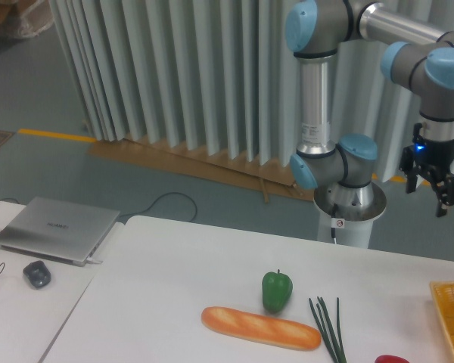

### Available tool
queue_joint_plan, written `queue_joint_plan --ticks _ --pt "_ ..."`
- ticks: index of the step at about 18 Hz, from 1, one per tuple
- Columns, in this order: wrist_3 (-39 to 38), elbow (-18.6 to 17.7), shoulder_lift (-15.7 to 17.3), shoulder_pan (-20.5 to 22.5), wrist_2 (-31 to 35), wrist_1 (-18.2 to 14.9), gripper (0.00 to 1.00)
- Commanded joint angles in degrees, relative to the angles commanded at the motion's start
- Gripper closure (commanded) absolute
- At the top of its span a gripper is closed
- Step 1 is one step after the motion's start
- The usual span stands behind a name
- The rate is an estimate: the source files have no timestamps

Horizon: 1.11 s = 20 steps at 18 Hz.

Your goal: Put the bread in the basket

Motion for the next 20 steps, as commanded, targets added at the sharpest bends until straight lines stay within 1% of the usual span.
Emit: queue_joint_plan --ticks 2,4,6,7,8,13,15,17,20 --pt "0.0 0.6 -0.3 0.0 -0.1 0.4 0.00" --pt "0.0 1.7 -1.9 -0.3 -0.1 0.4 0.00" --pt "-0.1 2.4 -2.6 -0.2 -0.2 0.8 0.00" --pt "-0.1 3.5 -3.9 -0.3 -0.1 1.8 0.00" --pt "-0.1 3.7 -4.7 -0.4 -0.1 2.1 0.00" --pt "-0.1 3.7 -6.1 0.1 -0.1 2.7 0.00" --pt "-0.1 3.4 -6.8 0.1 -0.1 4.0 0.00" --pt "-0.1 3.3 -8.1 0.1 -0.1 5.7 0.00" --pt "0.3 3.2 -9.1 0.9 -0.1 6.3 0.00"
